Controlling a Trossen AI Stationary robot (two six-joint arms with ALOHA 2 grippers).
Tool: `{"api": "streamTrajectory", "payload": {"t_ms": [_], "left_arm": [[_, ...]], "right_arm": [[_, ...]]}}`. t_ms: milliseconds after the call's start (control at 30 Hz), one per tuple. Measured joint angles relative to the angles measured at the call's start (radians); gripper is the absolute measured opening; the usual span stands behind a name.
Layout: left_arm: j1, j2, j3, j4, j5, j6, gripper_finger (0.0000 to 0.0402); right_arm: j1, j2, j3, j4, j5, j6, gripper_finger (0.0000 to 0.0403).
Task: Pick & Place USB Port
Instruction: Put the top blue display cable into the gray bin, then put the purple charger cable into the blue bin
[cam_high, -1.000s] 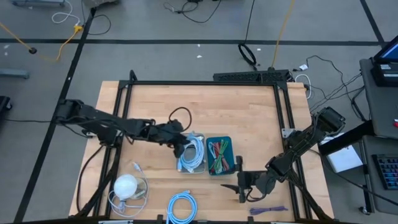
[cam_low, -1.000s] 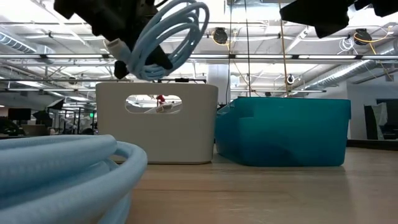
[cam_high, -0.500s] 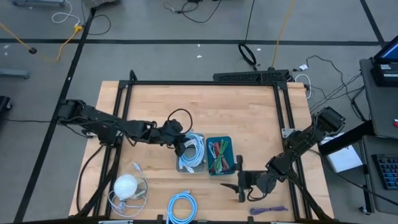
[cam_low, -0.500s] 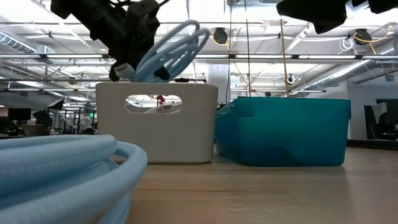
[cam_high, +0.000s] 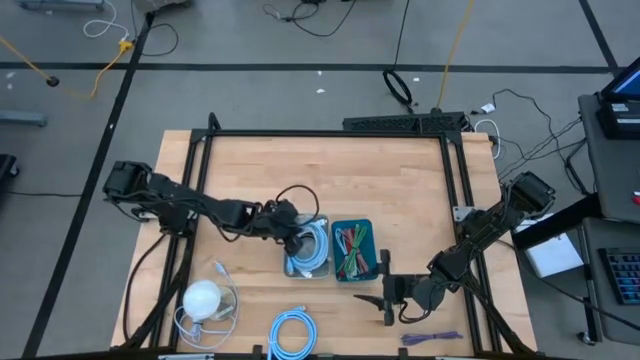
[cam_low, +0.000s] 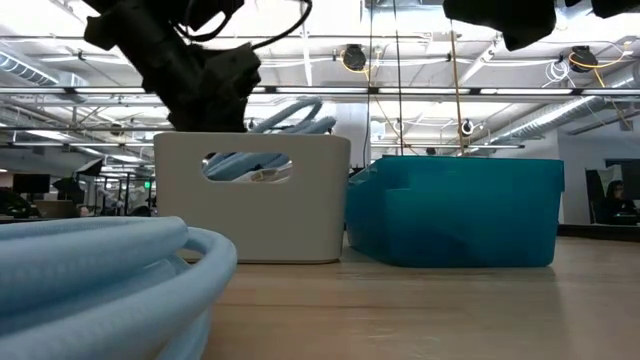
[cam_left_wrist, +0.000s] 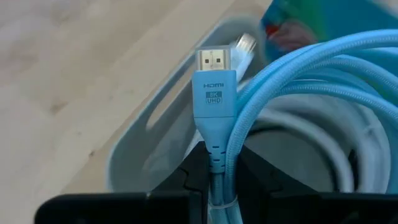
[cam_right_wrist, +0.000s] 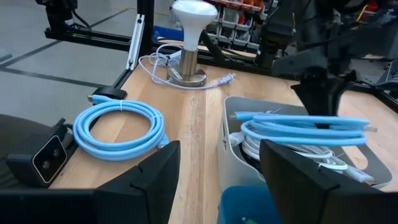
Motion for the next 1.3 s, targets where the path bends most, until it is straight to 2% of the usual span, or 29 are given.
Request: {"api": "streamTrajectory", "payload": {"t_ms": [300,567,667,733,900,1000,1167,1300], "left_arm": [[0.000,0.000,0.000,-0.068,0.034,-0.026,0.0051],[-0.031,-0.012,0.000,0.068,0.029,0.078,0.0188],[-0.041,-0.042,0.013,0.093,0.009,0.114,0.0223],[-0.041,-0.076,0.030,0.037,-0.017,0.124,0.0237],[-0.042,-0.150,0.079,-0.105,-0.065,0.136,0.0240],[-0.066,-0.185,0.108,-0.131,-0.064,0.157,0.0233],[-0.160,-0.212,0.156,-0.164,0.003,0.215,0.0220],[-0.256,-0.212,0.200,-0.281,0.024,0.229,0.0208]], "right_arm": [[0.000,0.000,0.000,0.007,0.000,-0.006,0.0212],[0.000,0.000,0.000,0.007,0.000,-0.010,0.0212],[0.000,0.000,0.000,0.007,0.000,-0.010,0.0212],[0.000,0.000,0.000,0.007,0.000,-0.010,0.0212],[0.000,0.000,0.000,0.010,0.001,-0.014,0.0212],[0.000,0.000,0.000,0.006,0.003,-0.015,0.0212],[0.000,0.000,0.000,-0.002,0.004,-0.014,0.0212],[0.003,-0.002,0.000,-0.046,0.002,-0.015,0.0212]]}}
